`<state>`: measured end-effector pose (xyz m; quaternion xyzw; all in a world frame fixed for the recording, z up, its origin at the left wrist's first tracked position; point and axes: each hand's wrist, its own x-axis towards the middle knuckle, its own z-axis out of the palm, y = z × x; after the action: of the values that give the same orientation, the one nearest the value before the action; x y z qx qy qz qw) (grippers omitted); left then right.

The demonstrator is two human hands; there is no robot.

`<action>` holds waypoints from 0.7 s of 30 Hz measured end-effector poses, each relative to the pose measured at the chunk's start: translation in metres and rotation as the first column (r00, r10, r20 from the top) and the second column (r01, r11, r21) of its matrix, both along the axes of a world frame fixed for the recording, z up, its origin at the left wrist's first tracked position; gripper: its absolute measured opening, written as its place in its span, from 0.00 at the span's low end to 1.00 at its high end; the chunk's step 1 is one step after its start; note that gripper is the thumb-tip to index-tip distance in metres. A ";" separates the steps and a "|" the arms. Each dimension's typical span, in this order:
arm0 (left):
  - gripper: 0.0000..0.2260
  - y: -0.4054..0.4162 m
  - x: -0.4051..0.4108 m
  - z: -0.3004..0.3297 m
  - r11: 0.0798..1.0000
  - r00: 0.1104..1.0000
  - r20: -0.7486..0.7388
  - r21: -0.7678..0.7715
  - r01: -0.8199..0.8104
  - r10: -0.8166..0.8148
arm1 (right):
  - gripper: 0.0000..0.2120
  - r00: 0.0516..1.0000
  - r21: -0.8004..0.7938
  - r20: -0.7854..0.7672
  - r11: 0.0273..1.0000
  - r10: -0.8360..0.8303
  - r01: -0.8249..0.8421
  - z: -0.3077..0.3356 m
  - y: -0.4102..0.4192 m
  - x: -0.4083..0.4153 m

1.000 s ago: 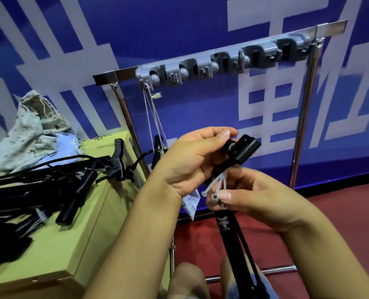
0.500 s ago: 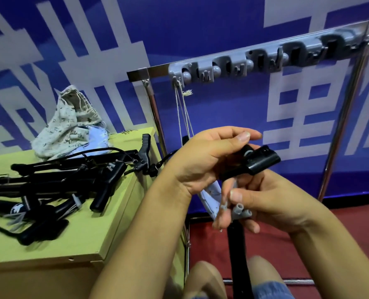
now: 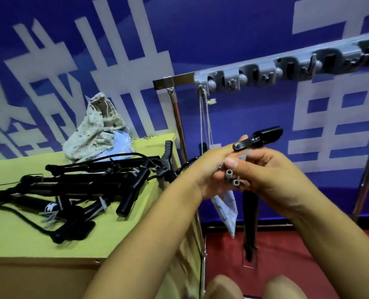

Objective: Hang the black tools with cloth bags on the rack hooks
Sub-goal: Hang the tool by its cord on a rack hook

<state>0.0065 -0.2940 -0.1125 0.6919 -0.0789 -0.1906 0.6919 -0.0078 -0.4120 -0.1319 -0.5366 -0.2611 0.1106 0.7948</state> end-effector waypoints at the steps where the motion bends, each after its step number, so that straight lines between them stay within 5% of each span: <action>1: 0.12 0.009 0.003 0.002 0.999 1.000 0.001 0.032 -0.004 0.004 | 0.09 1.000 0.024 -0.021 1.000 -0.018 0.018 0.002 0.007 0.003; 4: 0.13 0.049 0.016 0.012 0.926 0.976 0.172 0.329 -0.183 0.132 | 0.06 0.989 0.100 -0.060 0.985 -0.135 0.140 0.007 0.022 0.016; 6: 0.16 0.087 0.029 0.028 0.720 0.892 0.378 0.544 -0.431 0.248 | 0.05 0.971 0.123 -0.084 0.965 -0.224 0.233 0.009 0.028 0.026; 9: 0.16 0.149 0.065 0.049 0.328 0.711 0.635 0.631 -0.703 0.302 | 0.03 0.963 0.101 -0.116 0.962 -0.242 0.253 0.008 0.039 0.040; 13: 0.12 0.223 0.143 0.055 0.083 0.814 0.511 0.831 -0.550 0.275 | 0.06 0.972 0.085 -0.109 0.972 -0.208 0.218 0.002 0.059 0.058; 16: 0.10 0.253 0.204 0.038 -0.208 0.903 0.407 0.903 -0.376 0.138 | 0.04 0.970 0.027 -0.059 0.971 -0.236 0.238 -0.005 0.066 0.080; 21: 0.15 0.250 0.277 -0.002 -0.337 0.950 0.305 0.889 -0.309 -0.066 | 0.04 0.972 0.088 -0.073 0.970 -0.222 0.228 -0.010 0.077 0.109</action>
<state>0.2831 -0.0435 -0.1146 0.9815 0.1046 -0.0169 -0.1594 0.1015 -0.3353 -0.1420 -0.5203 -0.1785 0.0238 0.8348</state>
